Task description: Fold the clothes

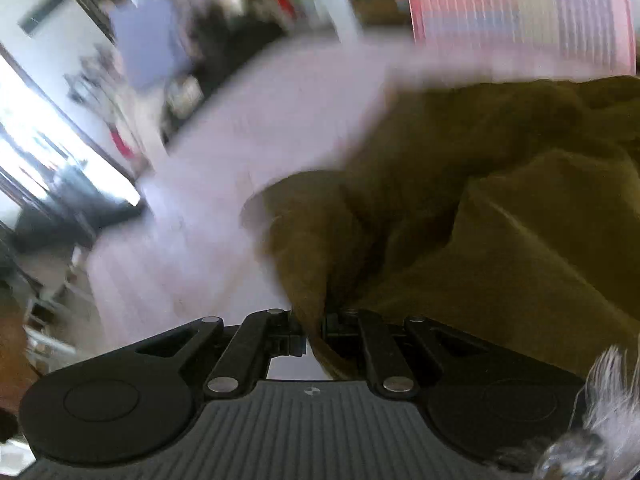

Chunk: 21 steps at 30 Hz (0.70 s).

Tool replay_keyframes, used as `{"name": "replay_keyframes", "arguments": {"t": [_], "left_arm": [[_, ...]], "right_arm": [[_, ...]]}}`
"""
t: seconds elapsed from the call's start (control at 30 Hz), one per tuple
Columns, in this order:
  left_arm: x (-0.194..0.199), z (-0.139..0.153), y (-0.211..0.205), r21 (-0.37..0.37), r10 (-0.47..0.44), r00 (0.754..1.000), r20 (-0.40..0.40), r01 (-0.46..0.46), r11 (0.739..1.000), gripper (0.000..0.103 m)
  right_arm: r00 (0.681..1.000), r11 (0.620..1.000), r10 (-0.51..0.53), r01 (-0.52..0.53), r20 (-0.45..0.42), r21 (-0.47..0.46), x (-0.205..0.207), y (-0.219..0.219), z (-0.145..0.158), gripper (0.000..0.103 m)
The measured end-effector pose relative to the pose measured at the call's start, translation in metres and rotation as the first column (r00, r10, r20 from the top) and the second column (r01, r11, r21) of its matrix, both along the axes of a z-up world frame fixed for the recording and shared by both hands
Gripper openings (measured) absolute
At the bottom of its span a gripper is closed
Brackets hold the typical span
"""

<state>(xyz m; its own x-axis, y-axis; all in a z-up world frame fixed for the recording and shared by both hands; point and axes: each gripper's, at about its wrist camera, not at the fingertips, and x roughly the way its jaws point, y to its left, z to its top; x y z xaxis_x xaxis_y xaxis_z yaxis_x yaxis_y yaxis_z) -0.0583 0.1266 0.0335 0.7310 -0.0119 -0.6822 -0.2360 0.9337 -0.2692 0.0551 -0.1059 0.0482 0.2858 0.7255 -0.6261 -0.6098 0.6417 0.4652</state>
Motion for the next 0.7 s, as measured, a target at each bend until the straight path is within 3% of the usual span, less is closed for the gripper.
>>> {"name": "replay_keyframes", "arguments": {"t": [0.13,0.43,0.47,0.6,0.7], "left_arm": [[0.003,-0.003,-0.001,0.003,-0.002,1.000,-0.018,0.002,1.000,0.061],[0.016,-0.003,-0.009,0.029,-0.024,1.000,-0.020,0.025,0.999,0.061],[0.017,-0.003,-0.010,0.031,-0.027,0.999,-0.021,0.027,0.999,0.061],[0.022,-0.008,-0.012,0.044,-0.022,0.999,-0.031,0.024,0.999,0.062],[0.027,-0.011,-0.010,0.046,-0.011,0.999,-0.036,0.013,0.999,0.062]], "right_arm": [[0.984,0.992,0.019,-0.040,-0.176,-0.116,-0.012,0.026,-0.062,0.011],[0.989,0.991,0.007,-0.026,-0.147,-0.130,-0.031,0.022,-0.066,0.011],[0.990,0.991,0.011,-0.029,-0.142,-0.131,-0.033,0.022,-0.065,0.013],[0.992,0.992,0.039,-0.053,-0.122,-0.116,-0.038,0.019,-0.058,0.038],[0.993,0.993,0.044,-0.056,-0.109,-0.107,-0.040,0.014,-0.054,0.042]]}}
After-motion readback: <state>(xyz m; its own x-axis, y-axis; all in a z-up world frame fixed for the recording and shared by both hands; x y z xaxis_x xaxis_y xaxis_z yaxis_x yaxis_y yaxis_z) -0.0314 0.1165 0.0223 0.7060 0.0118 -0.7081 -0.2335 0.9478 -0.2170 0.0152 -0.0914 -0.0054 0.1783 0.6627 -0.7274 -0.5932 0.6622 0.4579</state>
